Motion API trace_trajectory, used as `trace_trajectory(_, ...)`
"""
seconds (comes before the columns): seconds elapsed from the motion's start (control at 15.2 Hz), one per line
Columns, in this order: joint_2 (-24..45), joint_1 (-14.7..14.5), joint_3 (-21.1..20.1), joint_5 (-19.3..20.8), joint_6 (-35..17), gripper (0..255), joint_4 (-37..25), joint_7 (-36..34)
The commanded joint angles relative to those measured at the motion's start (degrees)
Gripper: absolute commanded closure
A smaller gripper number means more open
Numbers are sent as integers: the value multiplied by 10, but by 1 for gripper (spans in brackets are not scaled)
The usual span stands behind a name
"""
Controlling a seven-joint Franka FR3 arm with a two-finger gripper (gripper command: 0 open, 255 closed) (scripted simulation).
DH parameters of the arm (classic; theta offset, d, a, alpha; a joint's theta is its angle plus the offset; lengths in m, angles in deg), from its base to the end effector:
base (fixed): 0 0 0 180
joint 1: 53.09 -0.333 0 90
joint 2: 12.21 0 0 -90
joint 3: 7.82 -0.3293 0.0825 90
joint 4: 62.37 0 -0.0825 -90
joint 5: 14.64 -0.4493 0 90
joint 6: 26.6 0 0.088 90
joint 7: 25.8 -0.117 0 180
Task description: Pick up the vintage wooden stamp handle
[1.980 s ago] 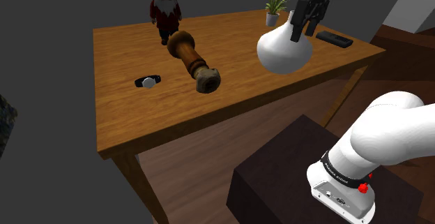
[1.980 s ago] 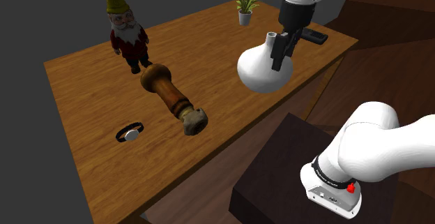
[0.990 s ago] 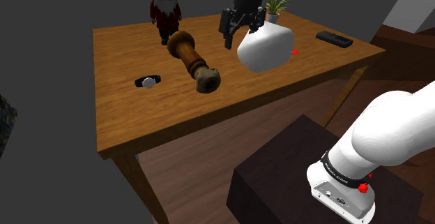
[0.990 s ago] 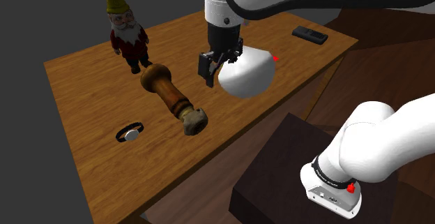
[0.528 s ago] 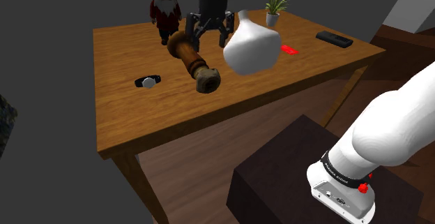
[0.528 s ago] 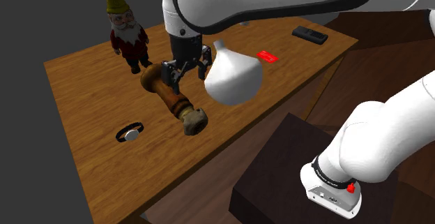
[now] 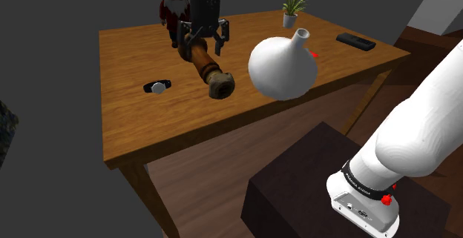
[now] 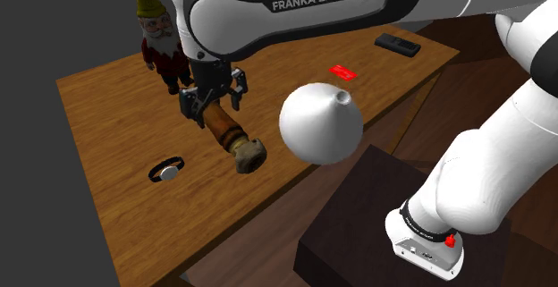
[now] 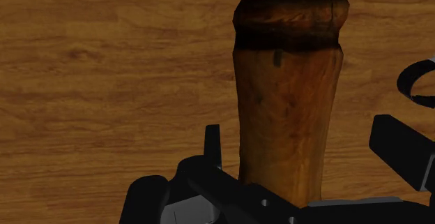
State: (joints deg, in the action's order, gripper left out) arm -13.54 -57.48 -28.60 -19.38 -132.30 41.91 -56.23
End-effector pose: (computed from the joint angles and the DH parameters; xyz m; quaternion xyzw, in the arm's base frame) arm 0.5619 0.2739 0.5305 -0.9975 0.0560 -0.0038 0.0426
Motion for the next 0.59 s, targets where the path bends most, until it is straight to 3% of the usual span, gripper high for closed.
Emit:
trace_trajectory(0.0, 2, 0, 0, 0, -15, 0, 13, 0)
trace_trajectory(0.26, 3, -1, -1, 0, -34, 0, 31, 1)
trace_trajectory(0.33, 5, -1, -1, 1, -33, 255, 28, 0)
trace_trajectory(0.53, 5, -1, -1, 1, -34, 255, 29, 0)
